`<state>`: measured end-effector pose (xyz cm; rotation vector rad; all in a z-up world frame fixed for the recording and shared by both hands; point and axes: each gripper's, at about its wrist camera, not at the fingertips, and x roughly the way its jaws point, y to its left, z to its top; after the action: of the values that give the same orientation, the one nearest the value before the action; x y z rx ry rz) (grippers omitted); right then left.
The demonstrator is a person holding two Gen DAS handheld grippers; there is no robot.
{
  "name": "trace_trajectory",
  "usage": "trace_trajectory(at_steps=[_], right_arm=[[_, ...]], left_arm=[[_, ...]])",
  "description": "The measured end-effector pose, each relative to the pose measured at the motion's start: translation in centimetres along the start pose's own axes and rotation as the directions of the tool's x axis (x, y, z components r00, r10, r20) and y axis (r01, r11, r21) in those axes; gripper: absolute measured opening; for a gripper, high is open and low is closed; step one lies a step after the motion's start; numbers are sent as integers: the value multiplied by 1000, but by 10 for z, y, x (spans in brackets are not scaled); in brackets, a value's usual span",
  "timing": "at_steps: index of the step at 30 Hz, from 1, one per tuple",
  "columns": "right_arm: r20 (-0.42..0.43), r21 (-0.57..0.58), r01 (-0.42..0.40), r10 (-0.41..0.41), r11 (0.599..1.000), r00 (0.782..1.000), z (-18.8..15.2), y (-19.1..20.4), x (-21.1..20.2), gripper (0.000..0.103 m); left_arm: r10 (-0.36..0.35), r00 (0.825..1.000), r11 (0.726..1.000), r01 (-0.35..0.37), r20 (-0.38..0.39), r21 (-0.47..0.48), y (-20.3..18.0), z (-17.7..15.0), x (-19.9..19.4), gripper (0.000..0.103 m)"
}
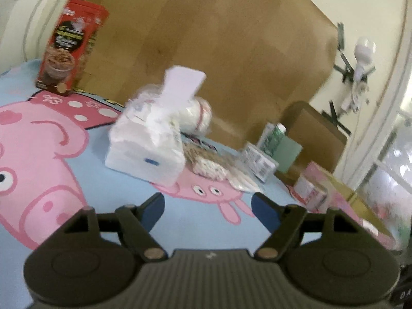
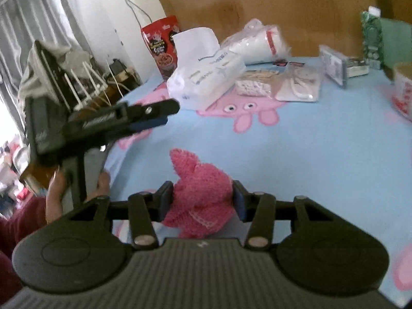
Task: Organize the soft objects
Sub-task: 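Grasp the pink fluffy towel with the right gripper and lift it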
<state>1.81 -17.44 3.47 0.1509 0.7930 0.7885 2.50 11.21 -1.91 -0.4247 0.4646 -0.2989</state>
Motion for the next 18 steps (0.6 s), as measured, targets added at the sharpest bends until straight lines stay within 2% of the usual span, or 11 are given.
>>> trace_trajectory(at_steps=[1,3,5,8,13,18], right_arm=[[7,-22,31,-31,999,999,-4,2,-4,58],[58,-27,95,-93,995,994,-8,5,-6,76],[116,-4,159,-157,987,981,-11,6,-5,84],[190,51,178,-185,983,964,-18,5,-10,86],[288,99,134,-157,986,945,-34,2,-29,92],[291,157,125,-166,980,942,-46,-1,-33,93]], left_arm=[[-7,1000,1000,8,-18,17,-3,0,2,78],[-12,999,999,14,-39,47,-8,-2,4,78],[-4,999,997,8,-45,76,-13,-4,4,78],[9,999,995,-4,-52,100,-18,-7,3,83],[19,998,996,-13,-56,91,-17,-7,4,87],[24,998,997,-19,-65,78,-16,-5,5,87]])
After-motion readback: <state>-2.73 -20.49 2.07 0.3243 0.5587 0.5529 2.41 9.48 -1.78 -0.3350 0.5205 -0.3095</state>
